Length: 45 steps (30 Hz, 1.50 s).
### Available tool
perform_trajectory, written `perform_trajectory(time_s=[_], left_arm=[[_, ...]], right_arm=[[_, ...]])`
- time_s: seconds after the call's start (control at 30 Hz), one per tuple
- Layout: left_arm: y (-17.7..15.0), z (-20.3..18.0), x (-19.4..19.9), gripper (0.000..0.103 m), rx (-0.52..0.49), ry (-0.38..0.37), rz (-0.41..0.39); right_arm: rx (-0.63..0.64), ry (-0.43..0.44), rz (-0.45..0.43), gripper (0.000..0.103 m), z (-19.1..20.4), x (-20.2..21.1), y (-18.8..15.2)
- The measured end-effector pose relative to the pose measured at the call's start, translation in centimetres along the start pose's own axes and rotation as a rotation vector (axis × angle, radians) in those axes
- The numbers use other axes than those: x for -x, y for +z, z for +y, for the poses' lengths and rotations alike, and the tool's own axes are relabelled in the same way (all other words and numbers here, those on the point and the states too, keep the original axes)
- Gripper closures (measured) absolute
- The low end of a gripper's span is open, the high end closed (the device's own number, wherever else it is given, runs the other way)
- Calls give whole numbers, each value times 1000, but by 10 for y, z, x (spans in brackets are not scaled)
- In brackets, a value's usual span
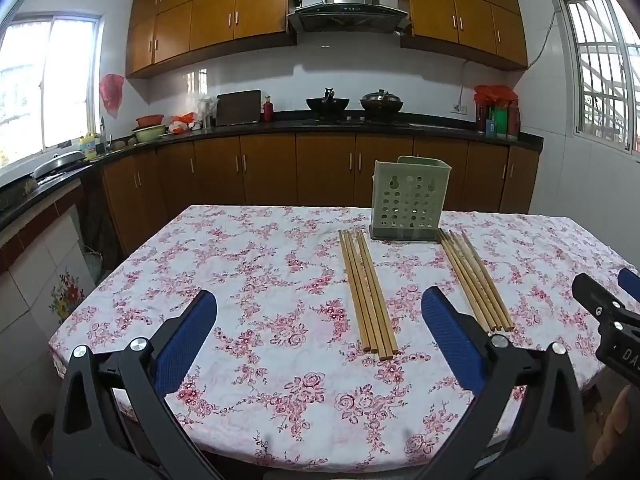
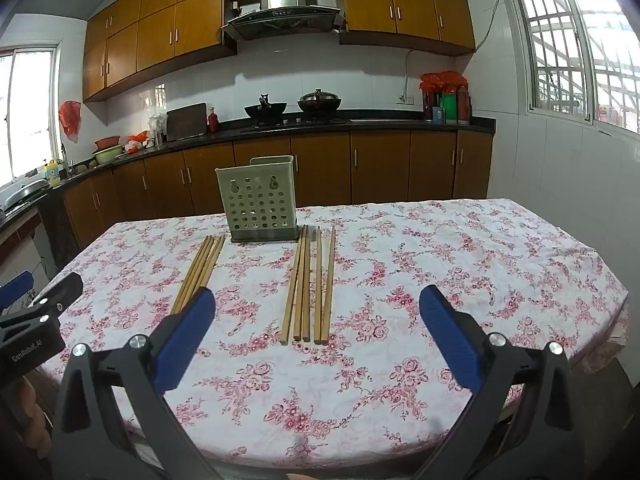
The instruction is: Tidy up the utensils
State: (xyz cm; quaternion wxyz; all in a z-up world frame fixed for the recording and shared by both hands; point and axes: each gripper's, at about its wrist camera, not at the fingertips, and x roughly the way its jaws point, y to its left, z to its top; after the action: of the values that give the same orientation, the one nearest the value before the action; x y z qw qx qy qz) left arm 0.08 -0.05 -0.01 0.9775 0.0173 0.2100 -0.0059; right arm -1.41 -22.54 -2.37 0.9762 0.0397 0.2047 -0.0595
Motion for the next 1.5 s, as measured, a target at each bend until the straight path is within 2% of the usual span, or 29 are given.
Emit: perform_trajectory(time_s=[1.5], left_arm=[[-17, 0, -7, 2, 2, -3, 14]], right_arm=[[-13, 1, 7, 4, -2, -4, -3]])
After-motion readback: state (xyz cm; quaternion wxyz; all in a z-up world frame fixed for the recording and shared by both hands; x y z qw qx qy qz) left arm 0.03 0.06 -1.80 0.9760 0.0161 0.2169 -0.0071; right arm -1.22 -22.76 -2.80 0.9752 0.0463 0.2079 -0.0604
